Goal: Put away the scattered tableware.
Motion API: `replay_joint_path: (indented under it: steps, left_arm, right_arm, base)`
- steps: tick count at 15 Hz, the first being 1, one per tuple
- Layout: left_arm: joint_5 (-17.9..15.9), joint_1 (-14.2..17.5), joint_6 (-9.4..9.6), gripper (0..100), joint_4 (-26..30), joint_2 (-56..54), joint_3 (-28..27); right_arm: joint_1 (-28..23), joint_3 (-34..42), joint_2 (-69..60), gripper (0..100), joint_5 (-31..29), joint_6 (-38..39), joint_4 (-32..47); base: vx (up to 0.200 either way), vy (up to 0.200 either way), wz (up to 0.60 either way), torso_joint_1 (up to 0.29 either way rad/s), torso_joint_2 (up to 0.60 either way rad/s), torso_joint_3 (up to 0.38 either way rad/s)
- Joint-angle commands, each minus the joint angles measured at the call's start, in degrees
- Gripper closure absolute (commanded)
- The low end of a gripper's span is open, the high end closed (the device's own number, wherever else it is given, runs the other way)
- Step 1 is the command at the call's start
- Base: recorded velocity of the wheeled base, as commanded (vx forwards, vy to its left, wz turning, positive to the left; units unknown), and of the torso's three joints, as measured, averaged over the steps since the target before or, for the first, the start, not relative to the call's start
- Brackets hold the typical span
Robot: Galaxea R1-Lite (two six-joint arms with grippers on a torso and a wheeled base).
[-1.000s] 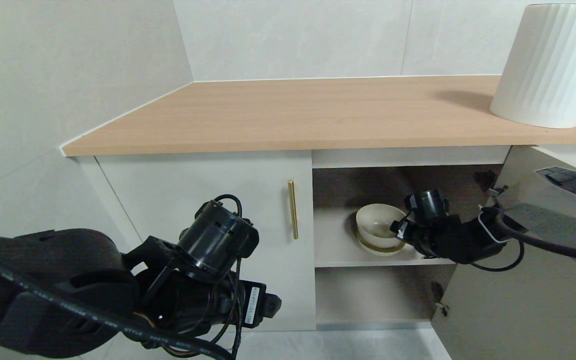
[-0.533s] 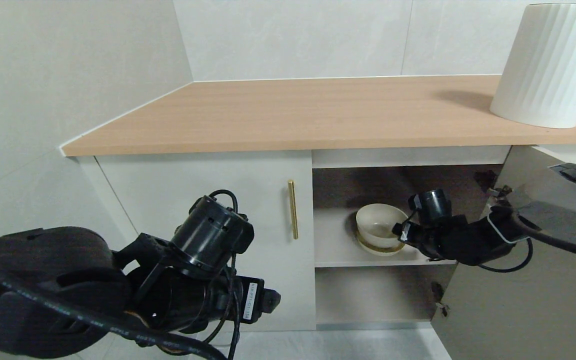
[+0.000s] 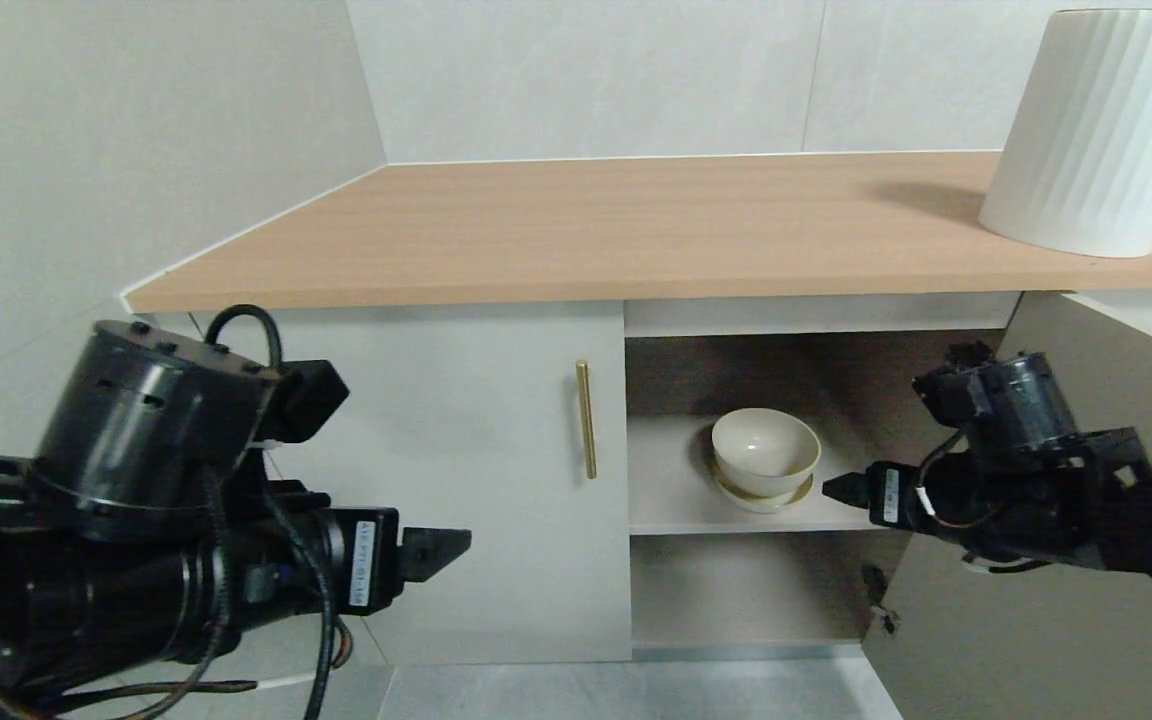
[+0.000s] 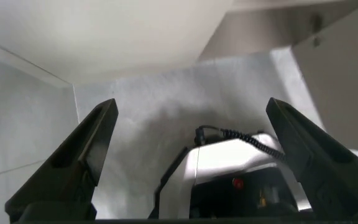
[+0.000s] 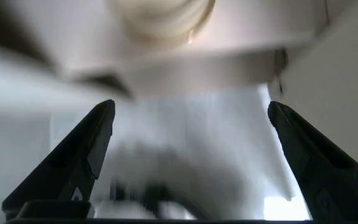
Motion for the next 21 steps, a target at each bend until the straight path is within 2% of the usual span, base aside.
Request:
replay_joint_path:
  steps: [1,3,9,21]
  left_arm:
    - [-0.18,3.70,0.48,0,-0.86,-5.82,2.85]
    - [-0.18,6.42,1.80,0,-3.76,-5.73,4.78]
    - [-0.18,6.42,2.06,0,-5.26,-4.85,5.22]
    - [-0.09,6.07,2.06,0,-5.26,-3.80,5.40]
  right_arm:
    - [4.97,2.28,-19.06,0,3.87,-0.67,13.94]
    - [9.28,0.09,-22.14,0,3.78,-0.58,23.25]
    - [9.54,2.37,-21.70,0,3.61,-0.41,23.34]
    - [9.54,3.16,-19.77,0,3.52,-0.58,23.34]
  base:
    - [0.000,0.000,0.00,0.000,0.00,0.000]
    - [0.000,0.000,0.00,0.000,0.00,0.000]
    - [0.000,0.000,0.00,0.000,0.00,0.000]
    - [-0.200,0.000,0.00,0.003,0.00,0.002]
